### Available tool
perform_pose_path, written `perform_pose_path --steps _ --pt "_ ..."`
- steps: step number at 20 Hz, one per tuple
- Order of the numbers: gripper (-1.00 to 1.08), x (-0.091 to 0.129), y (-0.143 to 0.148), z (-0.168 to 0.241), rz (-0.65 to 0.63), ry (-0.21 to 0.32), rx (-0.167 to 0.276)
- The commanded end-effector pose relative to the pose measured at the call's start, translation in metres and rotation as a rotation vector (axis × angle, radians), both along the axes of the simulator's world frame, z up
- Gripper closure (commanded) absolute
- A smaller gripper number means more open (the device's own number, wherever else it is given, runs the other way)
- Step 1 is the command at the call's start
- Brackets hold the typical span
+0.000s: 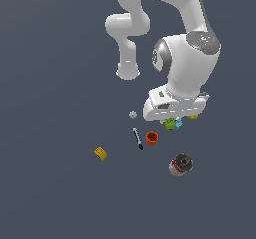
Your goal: Pick up a designated object from a clutter of objects.
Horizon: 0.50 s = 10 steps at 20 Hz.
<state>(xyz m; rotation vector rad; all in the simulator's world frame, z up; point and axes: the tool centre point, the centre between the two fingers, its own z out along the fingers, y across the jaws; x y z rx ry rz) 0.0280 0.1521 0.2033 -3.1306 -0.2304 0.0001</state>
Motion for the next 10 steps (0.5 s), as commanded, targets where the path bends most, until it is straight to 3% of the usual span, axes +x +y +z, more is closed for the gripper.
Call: perform_pose_path --steps 1,10 --pt "1.08 0.013 -0.003 0.021 0.0 0.001 0.0" --pt "1.08 0.055 -0.01 0.081 -0.001 0.0 -0.001"
